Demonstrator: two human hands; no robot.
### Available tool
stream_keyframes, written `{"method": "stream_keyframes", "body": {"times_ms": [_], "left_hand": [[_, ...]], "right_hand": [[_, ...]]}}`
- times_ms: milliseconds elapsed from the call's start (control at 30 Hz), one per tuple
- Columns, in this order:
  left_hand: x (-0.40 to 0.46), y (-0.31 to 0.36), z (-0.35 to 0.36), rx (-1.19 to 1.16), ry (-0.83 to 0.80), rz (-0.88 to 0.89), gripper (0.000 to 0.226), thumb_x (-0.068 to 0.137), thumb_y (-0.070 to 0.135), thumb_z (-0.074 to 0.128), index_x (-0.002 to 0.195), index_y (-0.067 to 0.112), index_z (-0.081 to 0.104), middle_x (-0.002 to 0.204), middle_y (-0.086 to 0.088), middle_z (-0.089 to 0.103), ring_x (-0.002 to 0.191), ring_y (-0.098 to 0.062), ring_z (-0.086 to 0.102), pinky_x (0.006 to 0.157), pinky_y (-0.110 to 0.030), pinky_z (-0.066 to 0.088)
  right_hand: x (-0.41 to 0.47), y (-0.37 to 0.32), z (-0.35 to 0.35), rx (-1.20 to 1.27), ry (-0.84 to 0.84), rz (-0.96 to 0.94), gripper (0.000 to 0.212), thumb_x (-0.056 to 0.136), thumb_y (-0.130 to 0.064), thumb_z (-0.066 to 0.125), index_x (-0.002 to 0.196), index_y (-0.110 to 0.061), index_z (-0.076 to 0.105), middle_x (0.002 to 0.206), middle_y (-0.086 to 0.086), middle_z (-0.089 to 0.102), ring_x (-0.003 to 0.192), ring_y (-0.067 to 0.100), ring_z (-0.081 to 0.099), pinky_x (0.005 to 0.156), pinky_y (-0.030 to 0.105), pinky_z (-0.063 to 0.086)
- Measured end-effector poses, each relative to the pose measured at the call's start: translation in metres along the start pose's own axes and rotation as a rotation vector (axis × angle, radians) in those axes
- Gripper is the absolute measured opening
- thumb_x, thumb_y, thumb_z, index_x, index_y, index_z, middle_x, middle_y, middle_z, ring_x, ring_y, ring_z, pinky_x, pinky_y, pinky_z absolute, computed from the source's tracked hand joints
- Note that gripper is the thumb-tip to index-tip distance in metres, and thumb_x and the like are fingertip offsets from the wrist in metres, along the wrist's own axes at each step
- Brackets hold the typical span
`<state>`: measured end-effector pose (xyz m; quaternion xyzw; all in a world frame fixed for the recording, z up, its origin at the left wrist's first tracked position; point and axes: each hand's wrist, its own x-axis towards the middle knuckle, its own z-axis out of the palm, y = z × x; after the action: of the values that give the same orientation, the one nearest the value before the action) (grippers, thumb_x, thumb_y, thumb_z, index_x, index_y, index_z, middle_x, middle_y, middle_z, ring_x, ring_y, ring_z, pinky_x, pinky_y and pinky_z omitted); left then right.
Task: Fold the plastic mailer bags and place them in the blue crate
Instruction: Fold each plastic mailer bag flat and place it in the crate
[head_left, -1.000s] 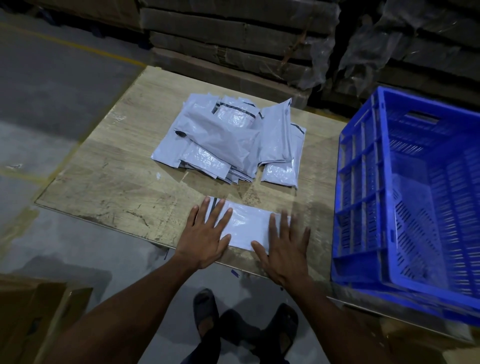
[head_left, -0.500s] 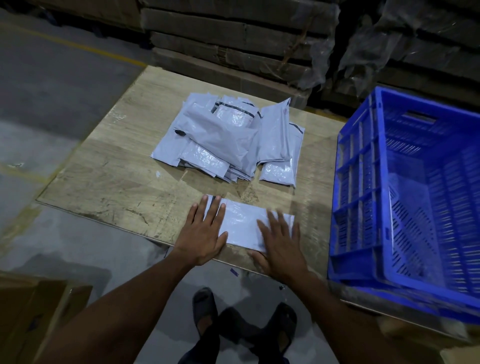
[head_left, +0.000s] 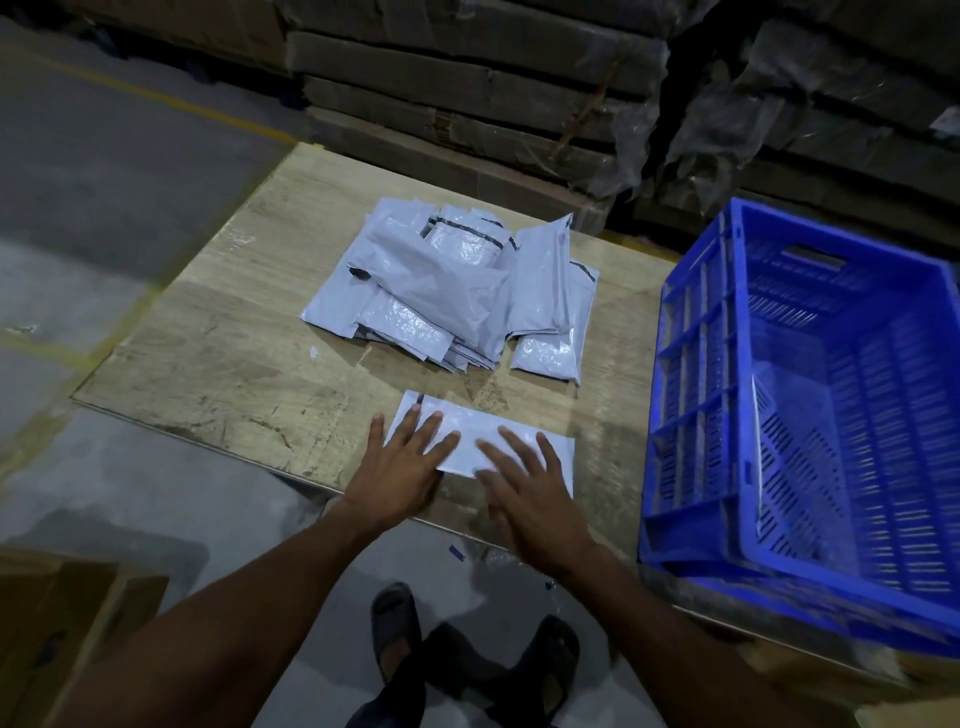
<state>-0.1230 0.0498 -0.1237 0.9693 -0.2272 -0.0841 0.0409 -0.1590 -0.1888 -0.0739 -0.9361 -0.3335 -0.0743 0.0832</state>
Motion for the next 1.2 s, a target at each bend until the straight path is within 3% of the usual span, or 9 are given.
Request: {"method": "stream_keyframes", "body": {"times_ms": [167,267,367,467,633,733,833,967,1200], "left_hand": [[0.003,0.001,-0.01,-0.112,-0.007,0.03,0.084,0.069,0.018,0.088,0.145,0.027,0.054,0.153,-0.013,0.052,0.142,-0.04,0.048,0.095,-0.083,0.035],[-0.002,-0.004,-0.013,-0.194,0.038,0.102,0.065,0.084,0.023,0.061,0.147,0.027,0.044,0.154,-0.014,0.051,0.143,-0.041,0.046,0.096,-0.083,0.033],[-0.003,-0.004,-0.015,-0.406,0.095,-0.031,0.066,0.096,0.039,0.033,0.159,0.022,0.023,0.163,-0.016,0.036,0.15,-0.038,0.035,0.112,-0.076,0.028],[-0.001,0.003,-0.007,-0.519,0.154,-0.17,0.087,0.097,0.056,0.032,0.162,0.017,-0.009,0.171,-0.018,0.01,0.157,-0.036,0.015,0.124,-0.062,0.017],[0.01,0.038,0.001,-0.282,0.021,-0.108,0.092,0.096,0.063,0.03,0.163,0.003,0.011,0.17,-0.023,0.013,0.154,-0.045,0.019,0.119,-0.067,0.018],[0.028,0.071,-0.005,-0.238,-0.08,-0.07,0.095,0.101,0.064,0.037,0.163,0.008,-0.008,0.173,-0.015,-0.004,0.159,-0.036,-0.003,0.124,-0.06,0.0],[0.046,0.101,-0.015,-0.241,-0.118,-0.013,0.098,0.102,0.061,0.045,0.163,0.013,-0.015,0.173,-0.009,-0.01,0.159,-0.029,-0.011,0.125,-0.056,-0.004],[0.069,0.136,-0.022,-0.208,-0.221,0.023,0.099,0.099,0.06,0.053,0.164,0.022,-0.01,0.173,-0.005,-0.015,0.157,-0.034,-0.017,0.123,-0.064,0.0],[0.105,0.179,-0.042,-0.184,-0.438,-0.12,0.102,0.091,0.06,0.066,0.162,0.042,-0.005,0.169,-0.006,-0.027,0.15,-0.051,-0.026,0.103,-0.087,-0.002]], "right_hand": [[-0.012,-0.015,0.011,-0.106,0.01,-0.275,0.025,0.102,-0.011,0.051,0.108,-0.017,0.075,0.137,-0.001,0.064,0.151,0.037,0.026,0.105,0.076,0.026],[0.001,0.0,0.007,-0.117,-0.092,-0.269,0.023,0.09,-0.014,0.066,0.112,-0.016,0.073,0.133,0.001,0.066,0.143,0.04,0.04,0.104,0.061,0.044],[0.012,0.014,-0.013,-0.082,-0.181,-0.243,0.023,0.075,-0.013,0.079,0.096,-0.012,0.072,0.121,0.008,0.071,0.121,0.035,0.063,0.067,0.039,0.06],[0.016,0.023,-0.045,-0.073,-0.172,-0.106,0.022,0.076,-0.008,0.074,0.098,-0.008,0.068,0.129,0.013,0.065,0.099,0.035,0.069,0.047,0.041,0.056],[0.009,0.049,-0.11,0.05,0.054,0.201,0.033,0.077,0.003,0.074,0.109,-0.006,0.073,0.131,0.011,0.067,0.092,0.032,0.074,0.063,0.046,0.062],[0.009,0.072,-0.156,0.071,0.176,0.292,0.026,0.091,-0.008,0.061,0.115,-0.006,0.07,0.139,0.013,0.06,0.108,0.03,0.07,0.086,0.043,0.06],[0.009,0.095,-0.204,0.009,0.286,0.377,0.029,0.091,0.001,0.064,0.12,0.0,0.067,0.137,0.02,0.06,0.112,0.034,0.067,0.096,0.04,0.051],[-0.01,0.134,-0.253,-0.064,0.359,0.428,0.035,0.083,0.007,0.068,0.118,0.0,0.069,0.131,0.018,0.065,0.106,0.034,0.07,0.095,0.036,0.049],[-0.076,0.208,-0.259,-0.092,0.277,0.494,0.037,0.076,0.01,0.068,0.112,0.002,0.07,0.109,0.025,0.072,0.088,0.042,0.072,0.08,0.049,0.059]]}}
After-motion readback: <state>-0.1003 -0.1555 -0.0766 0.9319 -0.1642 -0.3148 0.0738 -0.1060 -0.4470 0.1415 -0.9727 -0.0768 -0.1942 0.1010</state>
